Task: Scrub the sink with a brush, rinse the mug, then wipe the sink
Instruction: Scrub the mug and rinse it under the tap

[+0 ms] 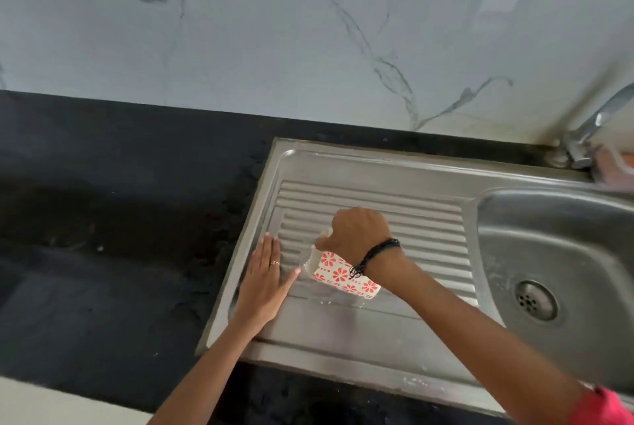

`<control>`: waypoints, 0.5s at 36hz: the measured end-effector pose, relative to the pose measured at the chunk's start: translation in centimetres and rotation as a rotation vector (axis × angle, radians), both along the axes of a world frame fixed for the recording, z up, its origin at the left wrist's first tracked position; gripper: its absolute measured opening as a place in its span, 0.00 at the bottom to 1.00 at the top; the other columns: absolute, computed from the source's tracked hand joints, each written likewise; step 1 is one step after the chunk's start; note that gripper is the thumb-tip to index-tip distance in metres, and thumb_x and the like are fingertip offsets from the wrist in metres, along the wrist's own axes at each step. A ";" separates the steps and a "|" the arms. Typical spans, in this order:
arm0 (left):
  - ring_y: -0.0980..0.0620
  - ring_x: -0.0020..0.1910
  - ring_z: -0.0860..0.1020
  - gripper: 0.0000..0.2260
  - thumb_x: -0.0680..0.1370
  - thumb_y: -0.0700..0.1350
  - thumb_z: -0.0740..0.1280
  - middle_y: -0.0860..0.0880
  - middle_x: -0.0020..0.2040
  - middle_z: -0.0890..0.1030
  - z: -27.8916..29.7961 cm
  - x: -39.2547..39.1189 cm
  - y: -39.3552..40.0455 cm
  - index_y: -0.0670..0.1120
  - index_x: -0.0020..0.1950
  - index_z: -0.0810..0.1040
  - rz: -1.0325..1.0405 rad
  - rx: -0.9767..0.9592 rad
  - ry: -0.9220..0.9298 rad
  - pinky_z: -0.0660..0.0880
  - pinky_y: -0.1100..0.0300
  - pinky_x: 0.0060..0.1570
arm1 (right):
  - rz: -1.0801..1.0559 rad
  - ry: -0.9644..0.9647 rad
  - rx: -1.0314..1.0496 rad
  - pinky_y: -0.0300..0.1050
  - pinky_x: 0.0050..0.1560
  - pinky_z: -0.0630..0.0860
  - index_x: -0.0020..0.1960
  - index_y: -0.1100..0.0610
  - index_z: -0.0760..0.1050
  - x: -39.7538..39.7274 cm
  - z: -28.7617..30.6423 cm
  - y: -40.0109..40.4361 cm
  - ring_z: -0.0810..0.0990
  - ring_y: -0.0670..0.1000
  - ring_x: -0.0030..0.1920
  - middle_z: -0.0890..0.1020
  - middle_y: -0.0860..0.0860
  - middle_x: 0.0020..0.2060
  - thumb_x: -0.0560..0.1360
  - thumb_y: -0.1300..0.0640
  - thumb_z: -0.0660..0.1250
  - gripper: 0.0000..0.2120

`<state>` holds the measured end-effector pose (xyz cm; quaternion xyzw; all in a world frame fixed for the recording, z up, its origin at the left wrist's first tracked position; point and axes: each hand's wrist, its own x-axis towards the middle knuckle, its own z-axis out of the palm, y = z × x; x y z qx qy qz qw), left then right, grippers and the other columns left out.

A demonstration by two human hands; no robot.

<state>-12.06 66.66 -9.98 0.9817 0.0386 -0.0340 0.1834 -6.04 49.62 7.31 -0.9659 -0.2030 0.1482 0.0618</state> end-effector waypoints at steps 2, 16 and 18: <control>0.50 0.76 0.41 0.42 0.70 0.71 0.27 0.45 0.76 0.42 -0.6 0.4 0.8 0.42 0.73 0.40 -0.044 -0.002 -0.012 0.36 0.63 0.72 | -0.112 0.012 0.074 0.44 0.40 0.65 0.31 0.57 0.62 0.8 -0.2 0.0 0.72 0.54 0.40 0.72 0.51 0.36 0.77 0.44 0.59 0.22; 0.41 0.69 0.68 0.31 0.82 0.55 0.40 0.36 0.70 0.67 -0.9 4.7 0.8 0.32 0.70 0.63 -0.019 0.021 -0.039 0.47 0.59 0.71 | -0.334 0.101 0.118 0.41 0.32 0.64 0.29 0.54 0.65 3.5 0.0 -1.2 0.71 0.51 0.34 0.69 0.48 0.28 0.73 0.38 0.64 0.23; 0.40 0.69 0.68 0.31 0.82 0.55 0.40 0.35 0.69 0.68 -1.1 6.6 0.8 0.32 0.70 0.64 -0.023 0.051 -0.056 0.47 0.57 0.72 | -0.316 0.086 0.094 0.43 0.37 0.66 0.32 0.56 0.67 3.7 0.4 -0.7 0.72 0.52 0.37 0.72 0.50 0.31 0.73 0.39 0.64 0.23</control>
